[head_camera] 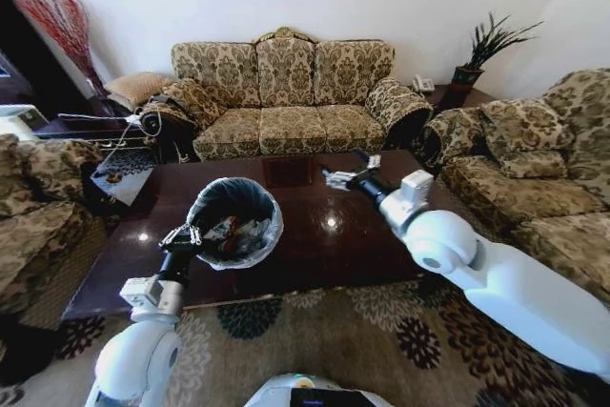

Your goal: Move to the front of the table and place the trash on the table into the trash bin.

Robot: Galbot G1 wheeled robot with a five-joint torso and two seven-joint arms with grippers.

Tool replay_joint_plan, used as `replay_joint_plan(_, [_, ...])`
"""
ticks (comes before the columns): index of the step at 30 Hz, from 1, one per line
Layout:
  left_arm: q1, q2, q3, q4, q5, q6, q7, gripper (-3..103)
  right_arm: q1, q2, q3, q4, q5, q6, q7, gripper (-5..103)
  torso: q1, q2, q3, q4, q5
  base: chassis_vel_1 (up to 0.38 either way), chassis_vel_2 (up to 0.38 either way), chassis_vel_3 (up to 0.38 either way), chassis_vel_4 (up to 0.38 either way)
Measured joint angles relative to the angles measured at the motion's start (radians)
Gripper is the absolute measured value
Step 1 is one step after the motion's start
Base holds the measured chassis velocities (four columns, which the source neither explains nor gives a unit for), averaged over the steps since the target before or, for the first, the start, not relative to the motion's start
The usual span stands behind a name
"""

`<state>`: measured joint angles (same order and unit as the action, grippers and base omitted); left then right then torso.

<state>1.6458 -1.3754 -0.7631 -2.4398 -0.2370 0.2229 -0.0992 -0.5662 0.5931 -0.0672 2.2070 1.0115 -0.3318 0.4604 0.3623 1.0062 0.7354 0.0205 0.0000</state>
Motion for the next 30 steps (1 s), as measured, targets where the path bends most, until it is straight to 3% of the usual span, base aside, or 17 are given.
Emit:
replay_joint_plan(5, [0.001,-0.002,-0.003,-0.002,0.000,0.000,-0.005,3,-0.196,-0.001,0.183,-0.040,-0.043,-0.002,-0.018,100,0.000,0.000,0.000,-0.0002,0.0003,0.371,-0.272,-0.284,0.359])
replay_joint_plan(11, [0.002,-0.002,-0.004,-0.003,0.000,0.000,-0.005,3,-0.245,0.015,0.222,-0.049,-0.053,-0.002,-0.020,100,0.000,0.000,0.000,-0.0002,0.0005,0.382,-0.333,-0.336,0.388])
replay_joint_plan(16, [0.013,-0.001,-0.012,-0.008,-0.003,-0.001,-0.019,3,-0.418,0.084,0.335,-0.057,-0.131,0.003,-0.040,100,0.000,0.000,0.000,0.0001,-0.0002,0.373,-0.364,-0.337,0.392])
replay_joint_plan(17, [0.014,0.000,-0.015,-0.008,-0.004,-0.001,-0.025,3,-0.495,0.119,0.385,-0.033,-0.191,0.017,-0.055,100,0.000,0.000,0.000,0.0001,-0.0008,0.368,-0.335,-0.340,0.312])
replay_joint_plan(18, [0.014,0.000,-0.015,-0.008,-0.004,-0.001,-0.025,3,-0.495,0.119,0.385,-0.033,-0.191,0.017,-0.055,100,0.000,0.000,0.000,0.0001,-0.0008,0.368,-0.335,-0.340,0.312])
replay_joint_plan(21, [0.009,0.006,-0.016,-0.004,-0.015,-0.003,-0.029,3,-0.699,0.232,0.507,-0.022,-0.410,0.101,-0.188,100,-0.001,0.000,0.000,-0.0001,-0.0003,0.309,-0.320,-0.296,0.286])
replay_joint_plan(22, [0.009,0.006,-0.016,-0.004,-0.015,-0.003,-0.029,3,-0.699,0.232,0.507,-0.022,-0.410,0.101,-0.188,100,-0.001,0.000,0.000,-0.0001,-0.0003,0.268,-0.308,-0.229,0.244])
replay_joint_plan(25, [0.008,0.010,-0.015,0.002,-0.018,-0.003,-0.030,3,-0.825,0.335,0.581,-0.043,-0.555,0.176,-0.265,100,-0.001,0.001,0.000,-0.0004,0.0004,0.153,-0.179,-0.195,0.134])
replay_joint_plan(30, [0.009,0.008,-0.014,0.013,-0.018,-0.005,-0.036,3,-0.940,0.431,0.631,-0.029,-0.648,0.225,-0.310,100,0.000,0.000,0.000,-0.0004,0.0000,0.029,-0.044,-0.048,0.041])
